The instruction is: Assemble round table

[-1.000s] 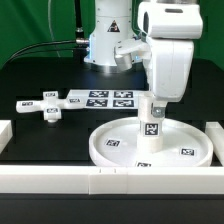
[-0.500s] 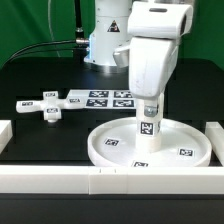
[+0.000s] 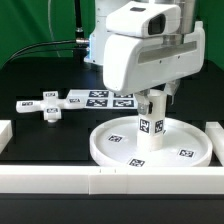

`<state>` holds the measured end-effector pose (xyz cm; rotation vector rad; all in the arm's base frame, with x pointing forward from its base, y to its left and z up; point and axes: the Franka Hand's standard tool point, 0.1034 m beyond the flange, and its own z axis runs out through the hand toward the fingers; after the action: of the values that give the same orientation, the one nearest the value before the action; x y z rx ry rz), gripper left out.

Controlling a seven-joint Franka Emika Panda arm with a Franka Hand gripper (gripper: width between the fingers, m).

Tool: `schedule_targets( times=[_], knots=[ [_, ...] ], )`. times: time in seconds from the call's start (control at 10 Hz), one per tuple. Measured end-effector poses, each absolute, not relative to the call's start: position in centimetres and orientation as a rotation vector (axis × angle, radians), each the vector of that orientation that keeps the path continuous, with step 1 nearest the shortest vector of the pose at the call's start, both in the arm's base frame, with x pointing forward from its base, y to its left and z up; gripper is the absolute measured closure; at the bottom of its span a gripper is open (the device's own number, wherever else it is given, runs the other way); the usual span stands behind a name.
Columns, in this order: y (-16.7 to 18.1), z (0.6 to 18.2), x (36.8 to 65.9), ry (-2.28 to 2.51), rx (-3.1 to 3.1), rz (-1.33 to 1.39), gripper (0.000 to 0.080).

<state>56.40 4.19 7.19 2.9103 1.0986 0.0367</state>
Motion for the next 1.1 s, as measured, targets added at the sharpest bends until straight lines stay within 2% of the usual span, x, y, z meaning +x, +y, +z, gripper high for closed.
schedule_targets(
  times=[0.3,0.7,1.1],
  knots=[
    [4.29,7.19,56.41,0.809,3.013,0.043,0.0387],
    [4.06,7.12,56.42,0.084,3.162,0.066,0.0387],
    [3.77,7.11,56.46,-0.369,3.155,0.085,0.0387]
  ],
)
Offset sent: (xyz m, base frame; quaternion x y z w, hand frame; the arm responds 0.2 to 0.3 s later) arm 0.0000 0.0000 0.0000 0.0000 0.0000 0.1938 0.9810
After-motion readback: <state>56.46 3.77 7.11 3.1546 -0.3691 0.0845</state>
